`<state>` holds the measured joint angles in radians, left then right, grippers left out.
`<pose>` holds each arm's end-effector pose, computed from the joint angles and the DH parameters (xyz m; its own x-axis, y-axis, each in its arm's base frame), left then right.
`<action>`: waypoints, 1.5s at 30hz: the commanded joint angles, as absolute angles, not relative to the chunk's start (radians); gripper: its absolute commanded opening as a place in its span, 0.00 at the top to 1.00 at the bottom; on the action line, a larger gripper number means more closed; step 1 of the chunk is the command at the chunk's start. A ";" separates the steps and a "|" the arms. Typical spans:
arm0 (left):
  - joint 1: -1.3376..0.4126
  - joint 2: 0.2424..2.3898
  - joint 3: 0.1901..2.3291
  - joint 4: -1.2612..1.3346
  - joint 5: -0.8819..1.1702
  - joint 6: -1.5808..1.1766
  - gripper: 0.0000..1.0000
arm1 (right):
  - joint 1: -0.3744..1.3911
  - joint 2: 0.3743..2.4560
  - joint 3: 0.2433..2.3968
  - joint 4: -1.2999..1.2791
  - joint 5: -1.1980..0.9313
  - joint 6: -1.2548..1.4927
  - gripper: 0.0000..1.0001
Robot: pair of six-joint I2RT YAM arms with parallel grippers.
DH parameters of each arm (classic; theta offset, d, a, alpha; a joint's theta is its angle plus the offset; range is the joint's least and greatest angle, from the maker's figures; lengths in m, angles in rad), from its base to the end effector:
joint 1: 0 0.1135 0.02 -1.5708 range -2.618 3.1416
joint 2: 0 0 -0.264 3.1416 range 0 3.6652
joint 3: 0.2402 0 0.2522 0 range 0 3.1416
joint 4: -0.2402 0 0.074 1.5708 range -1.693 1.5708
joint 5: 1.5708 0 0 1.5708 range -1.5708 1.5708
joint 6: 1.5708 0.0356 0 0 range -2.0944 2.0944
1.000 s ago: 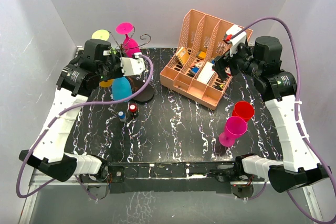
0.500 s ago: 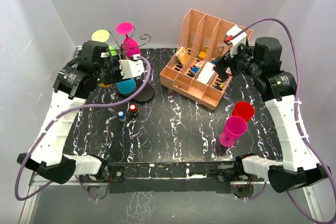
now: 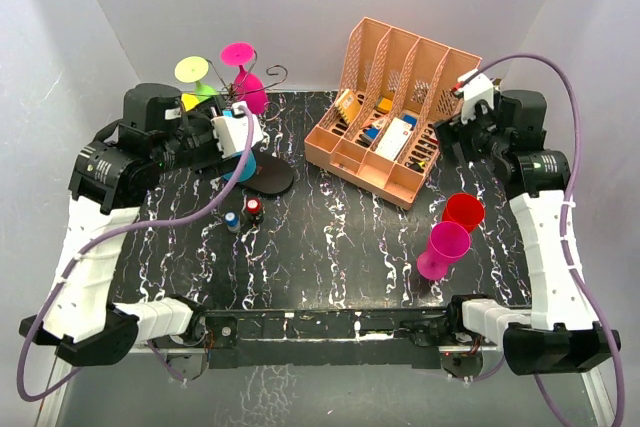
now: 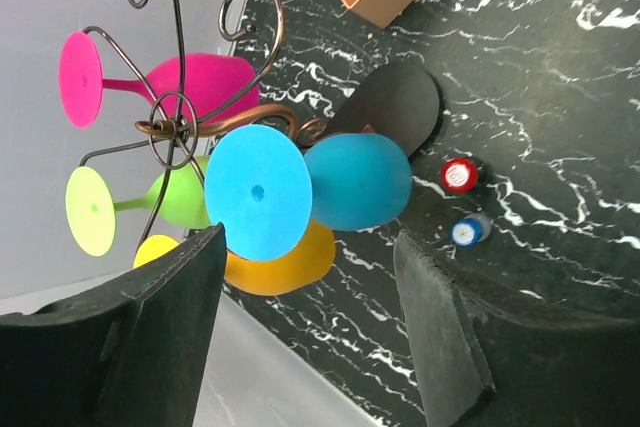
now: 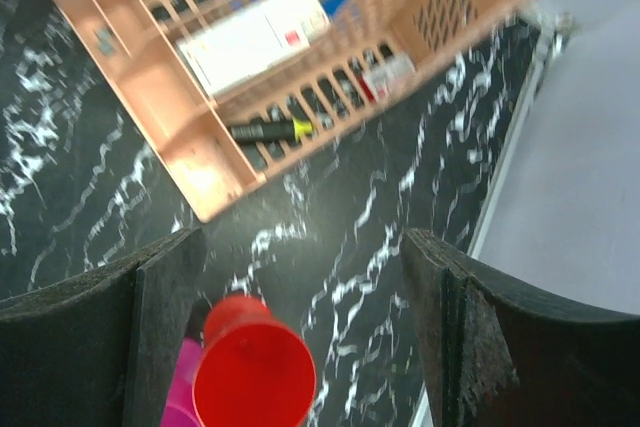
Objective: Place the wine glass upside down on the wine glass rack
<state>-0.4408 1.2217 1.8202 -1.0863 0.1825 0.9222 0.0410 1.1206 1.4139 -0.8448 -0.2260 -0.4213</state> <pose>0.1732 -0.0889 0.4981 0.1939 0.7751 -0.6014 0.6788 0.3366 0.6526 0.2143 0.0168 0.4225 -0.3834 -0.4146 -0.8253 -0.4246 0.8727 -0.2412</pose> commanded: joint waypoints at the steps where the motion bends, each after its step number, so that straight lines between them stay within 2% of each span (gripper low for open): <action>1: -0.442 1.200 1.846 -1.100 0.252 0.842 0.32 | -0.035 1.076 1.360 -0.901 -0.125 -0.390 0.15; 4: -0.442 1.207 1.854 -1.067 0.226 0.803 0.24 | -0.065 1.056 1.316 -0.926 -0.058 -0.379 0.17; 7: -0.439 1.213 1.872 -1.050 0.221 0.785 0.09 | -0.080 1.038 1.272 -0.948 -0.013 -0.376 0.19; 10: -0.435 1.218 1.883 -1.050 0.228 0.785 0.03 | -0.084 1.027 1.220 -0.956 0.025 -0.377 0.20; 13: -0.431 1.220 1.882 -1.046 0.226 0.788 0.03 | -0.084 1.034 1.177 -0.966 0.045 -0.377 0.24; 22: -0.415 1.211 1.858 -1.031 0.225 0.787 0.03 | -0.095 1.033 1.094 -0.986 0.049 -0.385 0.46; 34: -0.411 1.217 1.836 -1.017 0.224 0.778 0.03 | -0.095 1.084 1.040 -0.950 -0.001 -0.385 0.69; 41: -0.410 1.220 1.829 -1.017 0.217 0.779 0.03 | -0.095 1.130 1.051 -0.897 0.017 -0.391 0.91; 45: -0.411 1.219 1.822 -1.012 0.203 0.775 0.03 | -0.095 1.134 1.122 -0.893 0.060 -0.418 0.92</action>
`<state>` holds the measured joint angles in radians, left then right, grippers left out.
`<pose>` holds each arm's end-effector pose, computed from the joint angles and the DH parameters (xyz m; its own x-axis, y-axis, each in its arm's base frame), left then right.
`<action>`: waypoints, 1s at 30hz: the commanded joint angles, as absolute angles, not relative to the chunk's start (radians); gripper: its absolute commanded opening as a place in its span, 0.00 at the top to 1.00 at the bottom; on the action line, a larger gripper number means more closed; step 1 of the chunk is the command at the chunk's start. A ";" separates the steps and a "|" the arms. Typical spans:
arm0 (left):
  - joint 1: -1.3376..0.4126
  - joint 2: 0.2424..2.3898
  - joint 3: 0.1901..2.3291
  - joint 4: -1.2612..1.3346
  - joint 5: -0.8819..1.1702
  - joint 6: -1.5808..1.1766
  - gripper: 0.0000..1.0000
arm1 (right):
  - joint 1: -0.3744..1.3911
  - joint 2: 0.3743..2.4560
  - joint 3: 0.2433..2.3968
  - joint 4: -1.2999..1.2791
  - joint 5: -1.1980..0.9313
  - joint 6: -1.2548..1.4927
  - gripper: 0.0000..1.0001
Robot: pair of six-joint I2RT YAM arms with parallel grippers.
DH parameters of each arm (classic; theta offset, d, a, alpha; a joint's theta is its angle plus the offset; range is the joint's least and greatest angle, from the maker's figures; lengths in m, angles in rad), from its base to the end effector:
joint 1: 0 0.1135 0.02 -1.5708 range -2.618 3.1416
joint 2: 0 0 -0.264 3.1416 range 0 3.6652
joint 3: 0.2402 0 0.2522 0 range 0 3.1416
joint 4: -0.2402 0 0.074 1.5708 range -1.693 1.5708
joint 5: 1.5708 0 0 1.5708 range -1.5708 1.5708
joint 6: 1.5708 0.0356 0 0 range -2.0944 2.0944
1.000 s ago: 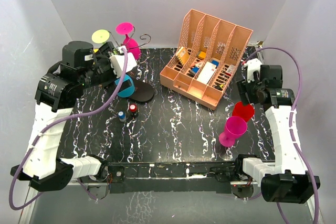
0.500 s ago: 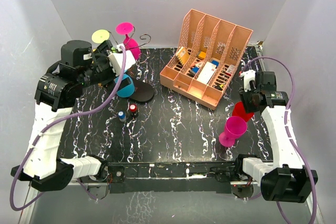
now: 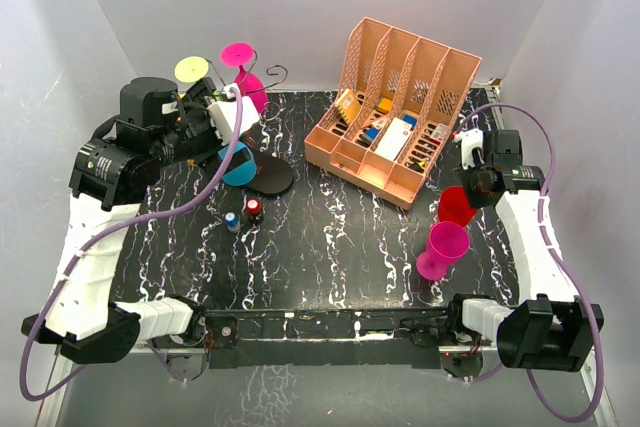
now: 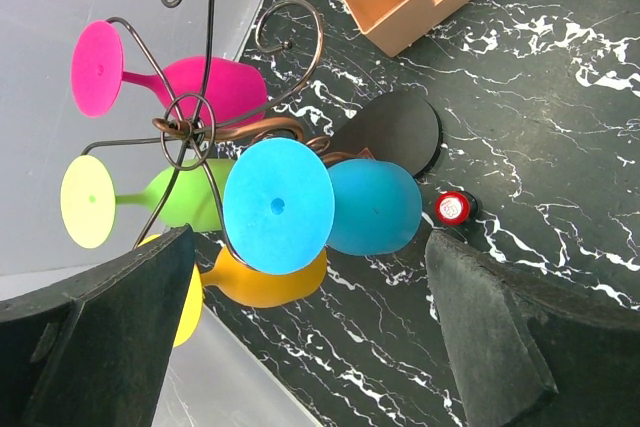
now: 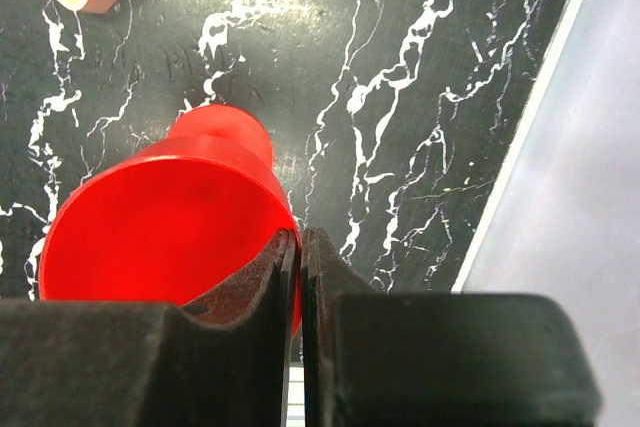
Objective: Place the wine glass upside down on the wine glass rack
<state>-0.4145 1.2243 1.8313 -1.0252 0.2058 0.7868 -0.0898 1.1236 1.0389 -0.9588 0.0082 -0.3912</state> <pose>0.1772 -0.0859 0.5066 0.1377 0.6967 -0.7040 0.6623 0.4638 0.5885 0.2093 -0.0191 0.2959 -0.8314 -0.3080 -0.4625 -0.2415 0.9499 -0.1984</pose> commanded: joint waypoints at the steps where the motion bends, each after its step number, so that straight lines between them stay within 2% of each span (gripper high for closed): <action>1: -0.410 1.219 1.820 -1.009 0.199 0.774 0.03 | -0.094 1.133 1.144 -0.889 0.083 -0.425 0.92; 5: -0.411 1.218 1.807 -0.973 0.147 0.734 0.03 | -0.094 1.130 1.248 -0.843 0.199 -0.452 0.92; 9: -0.411 1.222 1.806 -0.917 0.087 0.666 0.03 | -0.094 1.155 1.365 -0.813 0.176 -0.454 0.92; 17: -0.398 1.228 1.862 -0.828 0.102 0.550 0.03 | -0.090 1.213 1.628 -0.859 -0.161 -0.391 0.92; 24: -0.350 1.262 1.907 -0.713 0.197 0.325 0.03 | -0.073 1.228 1.753 -0.800 -0.520 -0.316 0.92; 30: -0.339 1.296 1.944 -0.647 0.336 0.184 0.08 | -0.043 1.283 1.807 -0.661 -0.609 -0.207 0.92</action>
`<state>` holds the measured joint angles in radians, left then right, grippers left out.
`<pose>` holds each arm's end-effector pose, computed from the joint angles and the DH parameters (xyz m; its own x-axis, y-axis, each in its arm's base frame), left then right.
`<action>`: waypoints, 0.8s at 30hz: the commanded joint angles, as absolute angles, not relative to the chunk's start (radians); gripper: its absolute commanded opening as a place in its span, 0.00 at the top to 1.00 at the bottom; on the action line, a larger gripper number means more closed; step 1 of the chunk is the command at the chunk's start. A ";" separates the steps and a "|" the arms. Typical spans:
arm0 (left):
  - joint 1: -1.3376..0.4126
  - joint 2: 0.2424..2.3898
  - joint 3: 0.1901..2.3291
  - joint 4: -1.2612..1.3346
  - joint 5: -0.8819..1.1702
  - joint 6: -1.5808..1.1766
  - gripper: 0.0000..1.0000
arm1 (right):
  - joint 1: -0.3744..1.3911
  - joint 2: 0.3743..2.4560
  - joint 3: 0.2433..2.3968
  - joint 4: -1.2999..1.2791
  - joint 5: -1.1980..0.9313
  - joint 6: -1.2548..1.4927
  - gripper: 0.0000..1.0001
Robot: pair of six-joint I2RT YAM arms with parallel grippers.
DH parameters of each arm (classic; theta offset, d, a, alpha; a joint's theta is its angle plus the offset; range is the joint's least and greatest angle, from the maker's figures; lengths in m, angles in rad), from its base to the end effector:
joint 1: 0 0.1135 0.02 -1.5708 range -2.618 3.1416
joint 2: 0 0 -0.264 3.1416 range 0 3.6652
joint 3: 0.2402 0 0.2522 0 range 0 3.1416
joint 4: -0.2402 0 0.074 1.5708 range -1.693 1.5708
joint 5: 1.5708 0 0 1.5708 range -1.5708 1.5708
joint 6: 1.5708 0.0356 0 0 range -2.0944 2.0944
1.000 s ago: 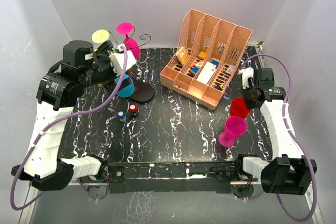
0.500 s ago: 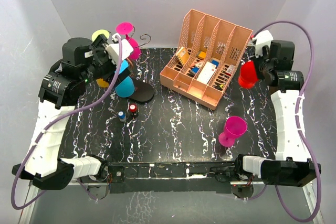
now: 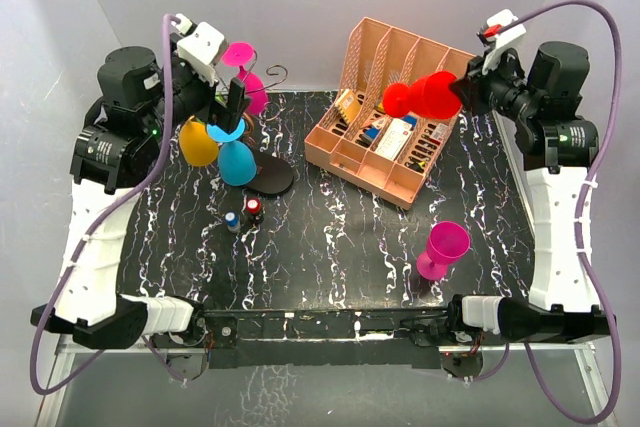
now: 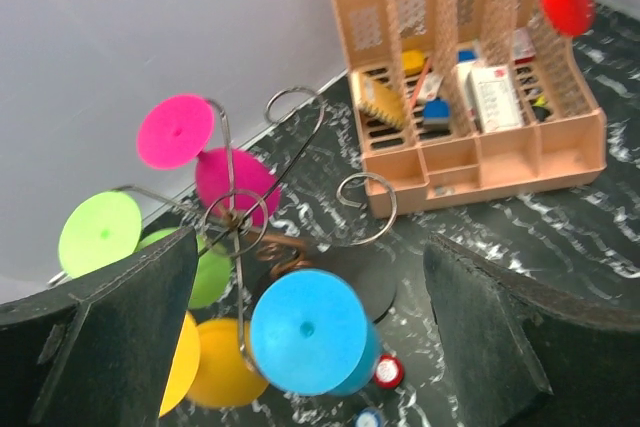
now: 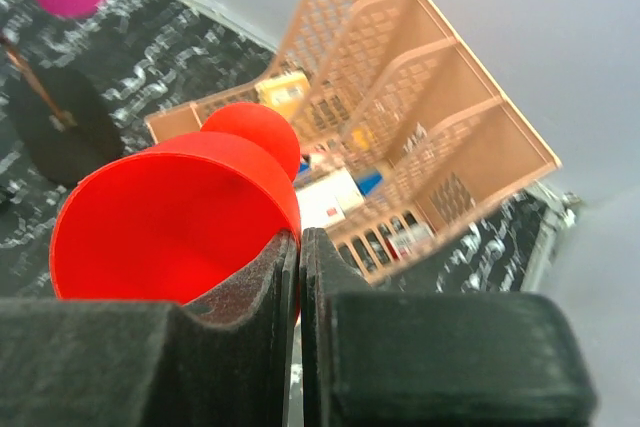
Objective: Place the wine glass upside down on the wine glass rack
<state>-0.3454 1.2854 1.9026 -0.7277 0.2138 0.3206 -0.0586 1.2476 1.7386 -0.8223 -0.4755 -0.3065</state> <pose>0.2034 -0.0812 0.5455 0.0683 0.3027 -0.9506 0.5350 0.7931 0.2910 0.2244 0.0032 0.4979 -0.1949 -0.2573 -0.9465 -0.4603 0.8761 -0.1433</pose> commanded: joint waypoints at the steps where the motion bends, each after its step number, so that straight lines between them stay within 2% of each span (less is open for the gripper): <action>1: -0.341 1.302 1.942 -0.632 0.352 0.168 0.09 | -0.039 1.292 1.819 -0.641 -0.632 -0.186 0.92; 8: -0.341 1.348 1.908 -0.496 0.438 0.007 0.16 | -0.012 1.344 1.852 -0.451 -0.808 0.019 0.92; 15: -0.345 1.439 1.919 -0.395 0.507 -0.227 0.24 | 0.085 1.372 1.878 -0.384 -0.784 0.099 0.92; 24: -0.360 1.510 1.879 -0.311 0.581 -0.419 0.28 | 0.154 1.382 1.877 -0.381 -0.739 0.102 0.92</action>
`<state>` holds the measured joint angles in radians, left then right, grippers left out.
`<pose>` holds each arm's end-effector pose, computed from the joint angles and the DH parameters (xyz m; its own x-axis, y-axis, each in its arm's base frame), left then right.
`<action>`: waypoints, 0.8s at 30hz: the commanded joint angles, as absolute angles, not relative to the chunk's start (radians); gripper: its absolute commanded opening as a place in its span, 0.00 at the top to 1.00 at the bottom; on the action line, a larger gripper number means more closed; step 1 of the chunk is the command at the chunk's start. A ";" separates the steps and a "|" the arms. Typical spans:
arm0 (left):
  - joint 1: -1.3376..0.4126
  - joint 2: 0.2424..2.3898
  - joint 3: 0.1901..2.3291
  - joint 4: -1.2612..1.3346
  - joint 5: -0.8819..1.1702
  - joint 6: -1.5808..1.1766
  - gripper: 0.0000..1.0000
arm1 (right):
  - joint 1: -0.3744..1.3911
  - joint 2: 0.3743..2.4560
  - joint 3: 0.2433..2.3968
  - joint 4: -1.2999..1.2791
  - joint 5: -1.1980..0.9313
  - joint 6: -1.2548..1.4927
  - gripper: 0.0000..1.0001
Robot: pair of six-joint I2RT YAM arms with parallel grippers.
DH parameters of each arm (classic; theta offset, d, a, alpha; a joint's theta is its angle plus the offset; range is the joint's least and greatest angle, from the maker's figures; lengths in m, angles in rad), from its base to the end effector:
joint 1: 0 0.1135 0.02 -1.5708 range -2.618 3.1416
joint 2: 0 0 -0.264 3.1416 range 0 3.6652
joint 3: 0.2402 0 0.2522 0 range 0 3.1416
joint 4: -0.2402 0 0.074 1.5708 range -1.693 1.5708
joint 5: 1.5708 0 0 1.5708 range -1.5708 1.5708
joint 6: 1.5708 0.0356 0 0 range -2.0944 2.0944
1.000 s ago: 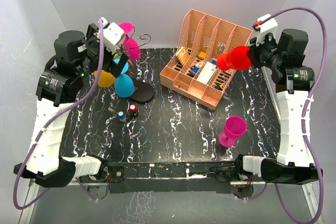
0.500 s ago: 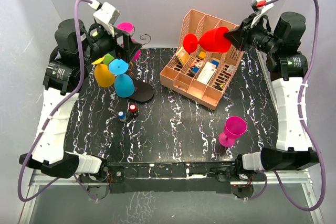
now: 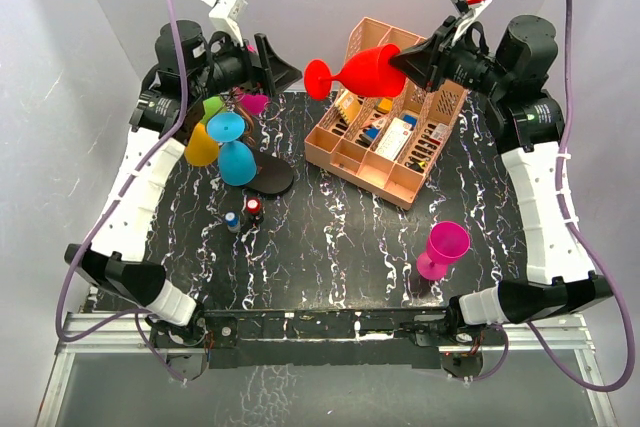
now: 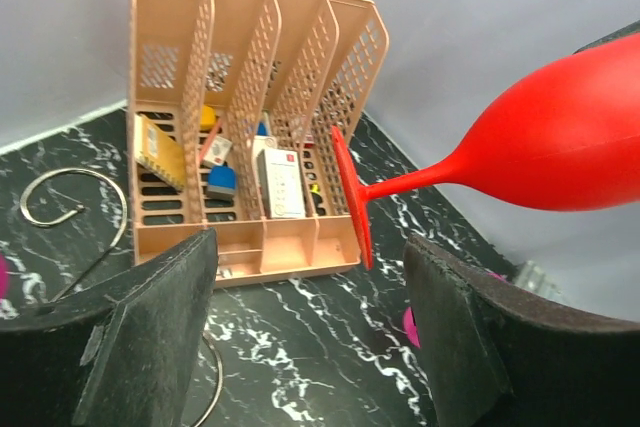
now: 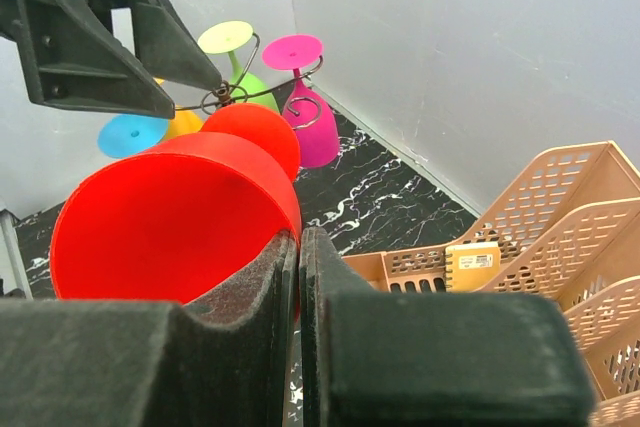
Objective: Place the wine glass upside down on the wine glass rack
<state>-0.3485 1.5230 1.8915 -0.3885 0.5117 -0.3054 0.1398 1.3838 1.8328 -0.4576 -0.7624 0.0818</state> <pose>0.2942 -0.1254 0.5193 -0.2458 -0.1896 -0.9506 0.7172 0.6242 -0.3100 0.2593 0.0613 0.5324 -0.0726 0.0495 -0.9961 -0.7813 0.6179 0.0876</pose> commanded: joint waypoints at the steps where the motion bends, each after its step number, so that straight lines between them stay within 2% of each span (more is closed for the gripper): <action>1: -0.362 1.514 1.870 -0.304 0.590 -0.430 0.29 | 0.157 1.382 1.876 -0.381 -0.737 0.102 0.92; 10: -0.380 1.527 1.810 -0.265 0.626 -0.466 0.38 | 0.169 1.385 1.869 -0.387 -0.728 0.090 0.92; 24: -0.388 1.563 1.794 -0.212 0.673 -0.521 0.70 | 0.173 1.370 1.837 -0.377 -0.735 0.084 0.92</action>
